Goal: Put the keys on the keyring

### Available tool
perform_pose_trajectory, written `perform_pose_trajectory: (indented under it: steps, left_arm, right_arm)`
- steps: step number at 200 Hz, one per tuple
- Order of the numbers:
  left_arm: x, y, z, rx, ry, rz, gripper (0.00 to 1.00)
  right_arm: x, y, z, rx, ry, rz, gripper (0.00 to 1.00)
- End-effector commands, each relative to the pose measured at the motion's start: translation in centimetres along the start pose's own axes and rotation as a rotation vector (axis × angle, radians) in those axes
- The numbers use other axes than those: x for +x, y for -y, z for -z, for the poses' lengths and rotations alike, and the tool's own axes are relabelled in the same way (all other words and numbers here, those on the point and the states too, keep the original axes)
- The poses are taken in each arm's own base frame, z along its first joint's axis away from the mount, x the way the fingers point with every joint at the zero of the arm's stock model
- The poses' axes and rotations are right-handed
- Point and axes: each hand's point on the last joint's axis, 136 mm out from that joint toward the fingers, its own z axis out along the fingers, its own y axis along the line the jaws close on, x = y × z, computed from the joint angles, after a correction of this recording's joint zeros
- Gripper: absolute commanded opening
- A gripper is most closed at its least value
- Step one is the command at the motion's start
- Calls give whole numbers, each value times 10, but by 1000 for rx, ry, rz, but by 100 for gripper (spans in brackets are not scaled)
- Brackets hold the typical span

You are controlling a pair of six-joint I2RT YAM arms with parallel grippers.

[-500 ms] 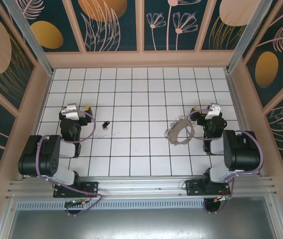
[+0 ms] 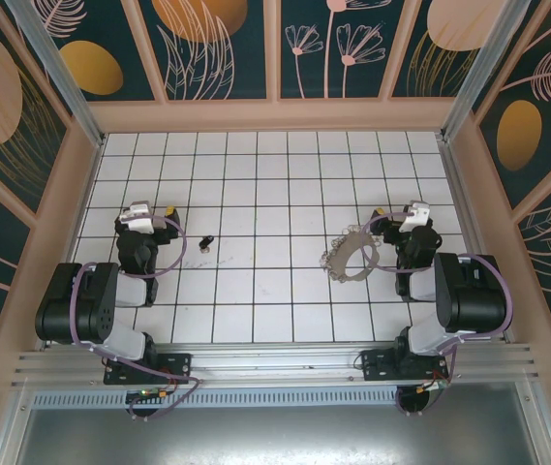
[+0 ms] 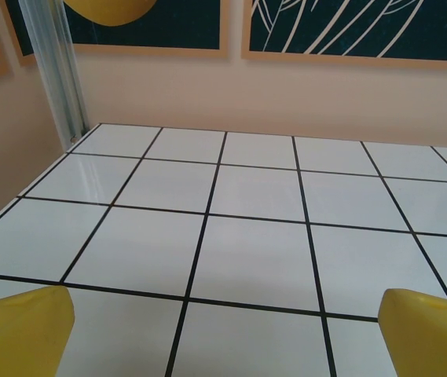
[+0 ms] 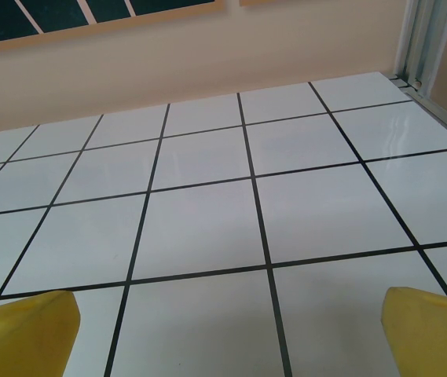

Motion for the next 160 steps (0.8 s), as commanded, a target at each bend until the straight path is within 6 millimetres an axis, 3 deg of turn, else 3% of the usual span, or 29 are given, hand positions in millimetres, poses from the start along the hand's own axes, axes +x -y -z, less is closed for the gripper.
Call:
perform_pose_trajectory:
  steps: [1,62,88,118,138,160]
  left_arm:
    - [-8,-1,-5,-4,18,14,99]
    - [-12,-4,-1,-19,39,18,99]
    - [-30,-12,3,-72,40,38,98]
    - [-49,-14,0,-90,23,62,99]
    - [-62,-8,1,-60,14,113,98]
    - [-75,0,-2,-29,-35,214,99]
  right_arm:
    - [-13,-2,-2,-10,50,17,99]
    - [-14,-1,-1,-7,54,13,99]
    - [-32,9,4,70,63,-21,99]
    - [-47,26,0,186,-18,-161,99]
    - [-45,52,2,348,-88,-372,99]
    - [-38,37,-1,234,-196,-441,98]
